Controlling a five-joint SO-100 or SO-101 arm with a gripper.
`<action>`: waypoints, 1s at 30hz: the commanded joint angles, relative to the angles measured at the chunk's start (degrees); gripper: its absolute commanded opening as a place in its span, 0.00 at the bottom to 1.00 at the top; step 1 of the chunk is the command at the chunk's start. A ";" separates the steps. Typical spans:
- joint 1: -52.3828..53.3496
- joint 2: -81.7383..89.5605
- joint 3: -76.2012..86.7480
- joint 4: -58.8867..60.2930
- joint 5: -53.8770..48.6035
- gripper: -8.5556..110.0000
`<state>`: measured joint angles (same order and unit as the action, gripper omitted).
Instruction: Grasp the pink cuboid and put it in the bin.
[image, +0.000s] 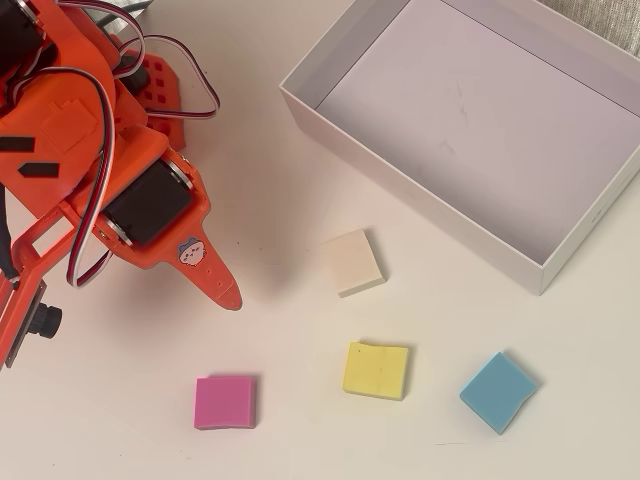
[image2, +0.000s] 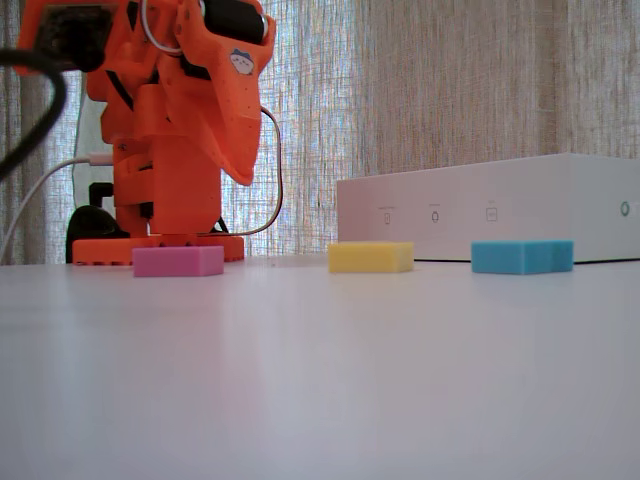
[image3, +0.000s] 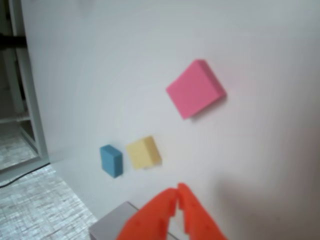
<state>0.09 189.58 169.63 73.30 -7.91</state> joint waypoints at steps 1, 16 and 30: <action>0.09 0.09 -0.26 0.26 0.00 0.00; 0.09 0.09 -0.26 0.26 -0.09 0.01; -0.44 -5.71 -9.67 -9.49 -0.09 0.01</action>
<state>-0.62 188.35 166.73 66.97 -9.14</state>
